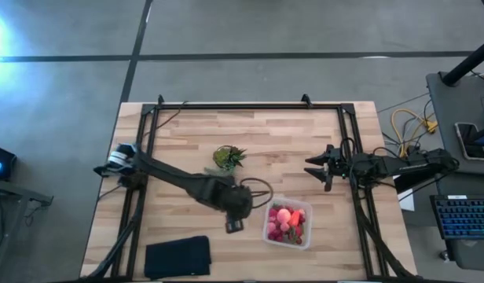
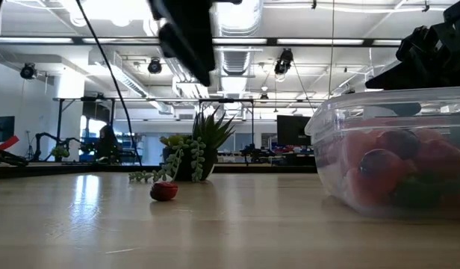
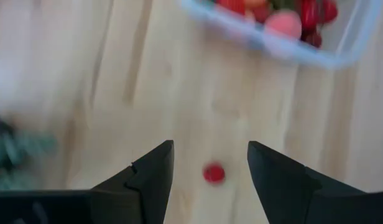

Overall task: Pick and placing Produce into tupperware
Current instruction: Put the cherry into the bin

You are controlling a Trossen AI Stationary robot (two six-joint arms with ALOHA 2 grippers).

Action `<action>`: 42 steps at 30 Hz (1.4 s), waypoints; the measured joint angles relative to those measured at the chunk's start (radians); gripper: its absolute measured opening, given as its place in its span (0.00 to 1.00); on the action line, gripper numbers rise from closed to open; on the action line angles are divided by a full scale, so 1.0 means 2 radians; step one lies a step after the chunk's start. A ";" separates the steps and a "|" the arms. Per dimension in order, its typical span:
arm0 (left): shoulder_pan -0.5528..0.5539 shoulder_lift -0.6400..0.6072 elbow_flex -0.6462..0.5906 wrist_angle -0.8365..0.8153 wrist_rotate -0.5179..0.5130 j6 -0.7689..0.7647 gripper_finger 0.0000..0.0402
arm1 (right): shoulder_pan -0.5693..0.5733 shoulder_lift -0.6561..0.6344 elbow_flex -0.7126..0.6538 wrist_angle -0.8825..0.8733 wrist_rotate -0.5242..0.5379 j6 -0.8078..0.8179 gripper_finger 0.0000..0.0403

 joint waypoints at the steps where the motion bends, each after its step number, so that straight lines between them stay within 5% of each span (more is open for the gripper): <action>1: -0.003 -0.010 -0.022 0.009 0.006 -0.017 0.47 | 0.000 0.001 0.000 0.001 0.000 0.000 0.49; 7: -0.030 -0.049 -0.141 0.096 0.018 -0.096 0.47 | 0.000 0.003 0.000 0.000 0.000 0.000 0.49; 12: -0.035 -0.053 -0.178 0.110 0.019 -0.119 0.47 | 0.000 0.004 0.000 0.000 0.000 0.000 0.49; 42: -0.036 -0.014 -0.234 0.222 0.022 -0.126 0.47 | 0.000 0.004 0.000 0.000 0.000 0.000 0.49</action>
